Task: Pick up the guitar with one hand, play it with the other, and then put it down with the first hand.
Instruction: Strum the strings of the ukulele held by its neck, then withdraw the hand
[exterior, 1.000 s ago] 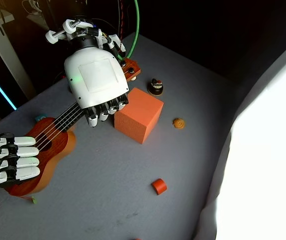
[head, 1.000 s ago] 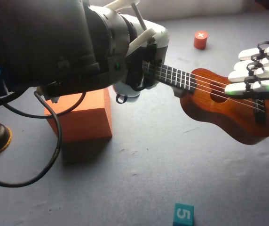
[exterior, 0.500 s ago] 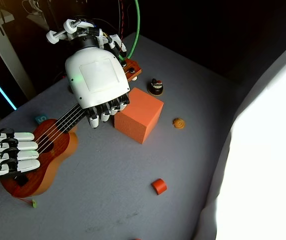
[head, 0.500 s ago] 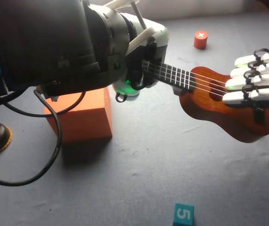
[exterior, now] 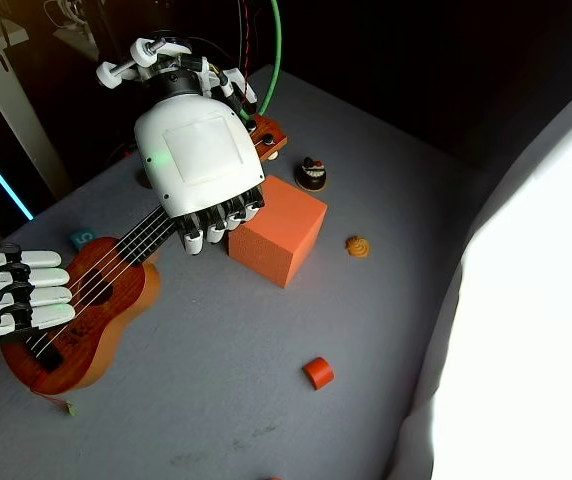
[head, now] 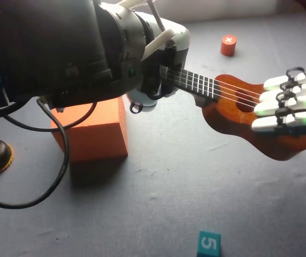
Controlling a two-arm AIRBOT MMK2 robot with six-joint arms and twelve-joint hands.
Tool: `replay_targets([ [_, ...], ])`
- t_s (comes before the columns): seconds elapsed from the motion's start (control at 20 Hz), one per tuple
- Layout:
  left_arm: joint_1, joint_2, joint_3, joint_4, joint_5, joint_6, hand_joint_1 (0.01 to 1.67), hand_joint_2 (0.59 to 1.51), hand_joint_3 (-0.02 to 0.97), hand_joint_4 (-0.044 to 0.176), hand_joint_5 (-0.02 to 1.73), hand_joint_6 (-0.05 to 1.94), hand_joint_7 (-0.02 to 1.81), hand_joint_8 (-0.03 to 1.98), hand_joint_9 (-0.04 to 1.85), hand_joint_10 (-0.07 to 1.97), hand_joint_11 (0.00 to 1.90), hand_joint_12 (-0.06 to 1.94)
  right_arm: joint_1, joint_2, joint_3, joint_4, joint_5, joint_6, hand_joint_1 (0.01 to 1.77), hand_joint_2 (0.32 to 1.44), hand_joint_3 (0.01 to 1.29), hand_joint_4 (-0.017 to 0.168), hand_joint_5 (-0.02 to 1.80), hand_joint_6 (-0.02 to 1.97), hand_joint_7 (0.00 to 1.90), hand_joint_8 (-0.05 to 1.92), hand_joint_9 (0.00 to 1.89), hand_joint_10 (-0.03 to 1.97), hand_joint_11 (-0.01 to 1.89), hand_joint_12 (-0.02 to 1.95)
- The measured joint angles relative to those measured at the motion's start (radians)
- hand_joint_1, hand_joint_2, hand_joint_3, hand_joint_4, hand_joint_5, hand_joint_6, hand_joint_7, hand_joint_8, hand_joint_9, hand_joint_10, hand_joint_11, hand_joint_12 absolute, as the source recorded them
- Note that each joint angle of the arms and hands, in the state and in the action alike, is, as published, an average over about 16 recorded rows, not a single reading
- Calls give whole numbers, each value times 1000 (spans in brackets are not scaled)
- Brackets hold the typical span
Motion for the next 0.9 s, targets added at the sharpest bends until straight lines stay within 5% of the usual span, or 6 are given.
replay_targets([
  [0.9, -2, 0, 3, 3, -3, 0, 1491, 1081, -16, 5, 1216, 1895, 1310, 1978, 1392, 1920, 1409, 1931, 32, 6, 25, -31, 48, 186, 156, 1394, 16, -5, 111, 30, 82, 15, 68, 24, 23, 239],
])
